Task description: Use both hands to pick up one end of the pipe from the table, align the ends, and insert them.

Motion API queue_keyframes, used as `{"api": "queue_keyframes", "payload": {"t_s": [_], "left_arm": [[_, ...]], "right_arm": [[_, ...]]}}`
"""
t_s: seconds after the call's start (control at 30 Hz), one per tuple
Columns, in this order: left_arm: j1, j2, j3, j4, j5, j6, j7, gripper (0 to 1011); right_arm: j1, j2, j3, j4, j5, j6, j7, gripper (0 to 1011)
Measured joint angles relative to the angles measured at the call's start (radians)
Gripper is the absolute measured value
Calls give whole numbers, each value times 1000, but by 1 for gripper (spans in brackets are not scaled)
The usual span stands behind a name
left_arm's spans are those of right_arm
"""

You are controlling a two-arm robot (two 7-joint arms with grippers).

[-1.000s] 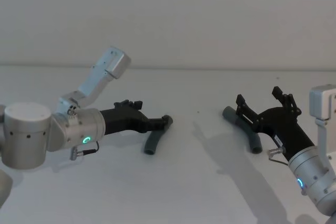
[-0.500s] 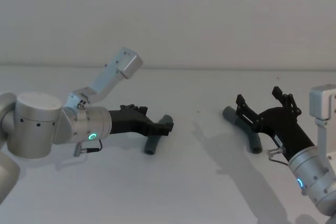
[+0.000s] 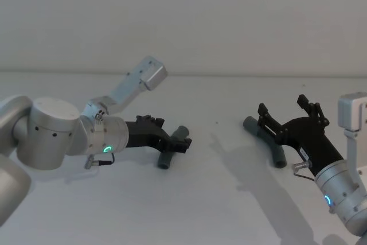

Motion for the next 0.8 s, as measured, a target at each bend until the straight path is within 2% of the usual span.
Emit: {"api": "queue_keyframes", "payload": {"t_s": [0.47, 0.8], "left_arm": [[-27, -12, 44, 35, 46, -27, -18, 1001], [-32, -16, 58, 47, 65, -29, -26, 1001]], "right_arm": [[0, 0, 0, 0, 0, 0, 0, 1000], [0, 0, 0, 0, 0, 0, 0, 1000]]}}
